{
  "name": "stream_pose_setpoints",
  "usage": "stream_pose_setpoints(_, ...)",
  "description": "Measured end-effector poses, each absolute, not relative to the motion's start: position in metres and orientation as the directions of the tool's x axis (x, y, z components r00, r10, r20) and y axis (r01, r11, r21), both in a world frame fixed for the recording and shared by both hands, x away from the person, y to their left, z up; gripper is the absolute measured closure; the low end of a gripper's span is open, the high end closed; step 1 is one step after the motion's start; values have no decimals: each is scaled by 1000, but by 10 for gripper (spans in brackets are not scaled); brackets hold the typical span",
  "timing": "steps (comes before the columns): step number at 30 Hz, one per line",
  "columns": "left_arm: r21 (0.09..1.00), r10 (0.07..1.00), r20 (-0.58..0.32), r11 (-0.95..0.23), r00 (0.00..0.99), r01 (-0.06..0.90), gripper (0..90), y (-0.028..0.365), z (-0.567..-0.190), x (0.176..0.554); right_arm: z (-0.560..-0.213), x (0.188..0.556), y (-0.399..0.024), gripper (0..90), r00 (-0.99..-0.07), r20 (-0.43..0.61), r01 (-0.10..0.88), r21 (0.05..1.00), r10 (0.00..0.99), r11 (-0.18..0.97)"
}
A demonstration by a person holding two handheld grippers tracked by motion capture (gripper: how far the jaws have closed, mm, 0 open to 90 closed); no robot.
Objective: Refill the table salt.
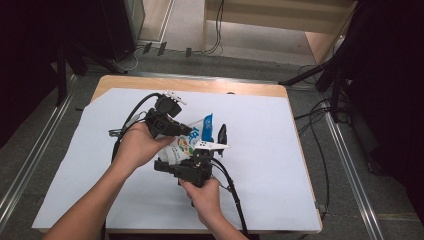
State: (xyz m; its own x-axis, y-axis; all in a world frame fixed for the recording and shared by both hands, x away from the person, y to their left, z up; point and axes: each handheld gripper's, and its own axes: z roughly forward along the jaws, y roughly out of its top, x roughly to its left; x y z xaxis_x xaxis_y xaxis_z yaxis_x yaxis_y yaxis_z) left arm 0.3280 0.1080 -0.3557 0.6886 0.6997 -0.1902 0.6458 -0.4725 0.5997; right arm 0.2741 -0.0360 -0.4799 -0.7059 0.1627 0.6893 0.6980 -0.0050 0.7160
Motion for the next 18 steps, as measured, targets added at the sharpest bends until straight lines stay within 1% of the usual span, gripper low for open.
stream_pose_setpoints(8, 587, 713, -157, -490, 684, 645, 900, 110, -357, 328, -479, 274, -35, 705, -707, 685, 696, 718, 176, 1)
stream_pose_setpoints(18, 580, 711, -152, -499, 687, 644, 900, 104, -356, 329, -480, 275, -36, 718, -702, 692, 701, 713, 168, -9)
